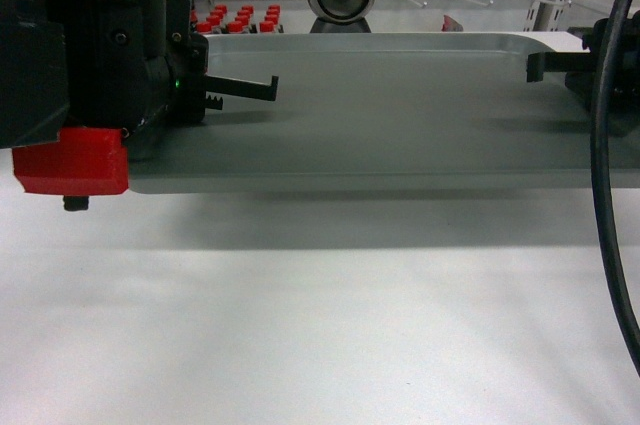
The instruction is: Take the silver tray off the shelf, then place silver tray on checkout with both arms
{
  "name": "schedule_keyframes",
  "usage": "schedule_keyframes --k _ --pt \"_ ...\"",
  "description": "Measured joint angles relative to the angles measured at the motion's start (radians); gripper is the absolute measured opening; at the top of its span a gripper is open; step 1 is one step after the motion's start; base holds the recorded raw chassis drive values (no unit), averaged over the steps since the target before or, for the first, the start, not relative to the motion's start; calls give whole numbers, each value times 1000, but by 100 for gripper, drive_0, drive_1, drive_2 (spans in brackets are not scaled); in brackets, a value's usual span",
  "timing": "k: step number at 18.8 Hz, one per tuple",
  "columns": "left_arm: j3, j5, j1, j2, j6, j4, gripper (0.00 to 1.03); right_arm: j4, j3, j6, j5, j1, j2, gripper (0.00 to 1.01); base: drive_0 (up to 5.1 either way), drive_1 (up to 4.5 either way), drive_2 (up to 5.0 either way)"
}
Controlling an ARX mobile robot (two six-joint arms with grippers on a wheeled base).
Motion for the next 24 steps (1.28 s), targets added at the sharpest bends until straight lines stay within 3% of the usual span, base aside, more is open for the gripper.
schedule_keyframes --k 7,10,16,18,21,24 --pt "23 3 8 96 -3 37 4 17 30 -64 28 6 91 3 0 0 0" --pt "26 3 8 125 -24 39 4 42 30 -69 29 7 119 3 0 0 0" --pt "29 3 7 146 -16 59 4 29 28 -64 38 8 135 3 0 0 0" --pt "48 -52 6 151 -23 54 18 26 26 -71 26 20 135 8 0 0 0" --pt "63 -44 4 153 -27 50 44 32 20 -116 9 55 135 34 0 0 0" --pt "63 -23 2 152 -45 75 71 38 20 -125 -5 53 135 61 0 0 0"
